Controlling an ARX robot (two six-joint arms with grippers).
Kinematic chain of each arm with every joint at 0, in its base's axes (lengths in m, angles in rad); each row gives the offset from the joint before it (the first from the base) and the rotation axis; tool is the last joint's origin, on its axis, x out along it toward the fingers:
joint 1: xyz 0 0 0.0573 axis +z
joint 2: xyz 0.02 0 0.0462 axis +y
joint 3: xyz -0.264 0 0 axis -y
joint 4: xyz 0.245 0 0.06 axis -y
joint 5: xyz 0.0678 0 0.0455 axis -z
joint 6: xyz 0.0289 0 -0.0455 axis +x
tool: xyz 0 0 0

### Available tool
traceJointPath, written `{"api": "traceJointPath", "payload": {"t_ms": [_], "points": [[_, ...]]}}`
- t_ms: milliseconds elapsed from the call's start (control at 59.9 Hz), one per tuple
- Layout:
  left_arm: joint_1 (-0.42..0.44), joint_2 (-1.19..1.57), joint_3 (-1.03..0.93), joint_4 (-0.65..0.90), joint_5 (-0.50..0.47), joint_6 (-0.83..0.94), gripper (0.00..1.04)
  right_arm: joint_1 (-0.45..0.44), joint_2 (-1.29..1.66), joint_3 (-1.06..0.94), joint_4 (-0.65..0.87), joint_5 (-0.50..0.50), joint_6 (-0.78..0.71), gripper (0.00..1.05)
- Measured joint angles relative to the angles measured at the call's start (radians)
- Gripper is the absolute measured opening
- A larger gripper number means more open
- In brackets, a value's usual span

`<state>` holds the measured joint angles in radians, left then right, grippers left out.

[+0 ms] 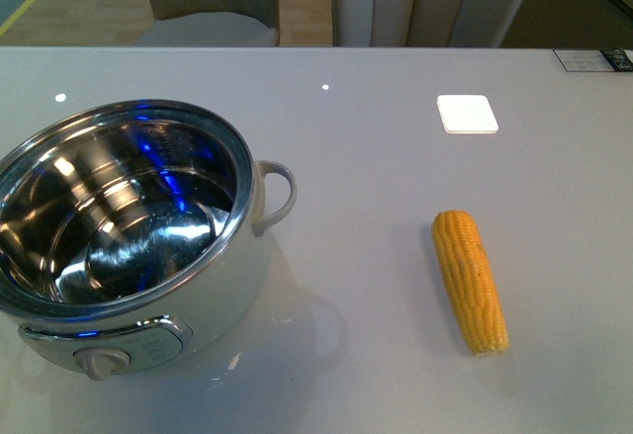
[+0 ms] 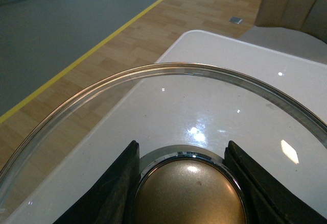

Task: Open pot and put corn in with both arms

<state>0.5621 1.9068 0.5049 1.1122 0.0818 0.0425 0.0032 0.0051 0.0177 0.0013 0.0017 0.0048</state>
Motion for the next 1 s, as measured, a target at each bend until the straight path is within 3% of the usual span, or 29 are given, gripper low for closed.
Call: {"api": "traceJointPath", "payload": {"t_ms": [417,1001], "points": [[0.011,0.488,0.246,0.134,-0.003,0.008,0.43,0.0,0.0,0.0,0.0,0.0,0.0,0.96],[-0.027,0.753,0.431,0.23,0.039,0.035,0.43,0.0,0.0,0.0,0.0,0.0,0.0,0.96]]}}
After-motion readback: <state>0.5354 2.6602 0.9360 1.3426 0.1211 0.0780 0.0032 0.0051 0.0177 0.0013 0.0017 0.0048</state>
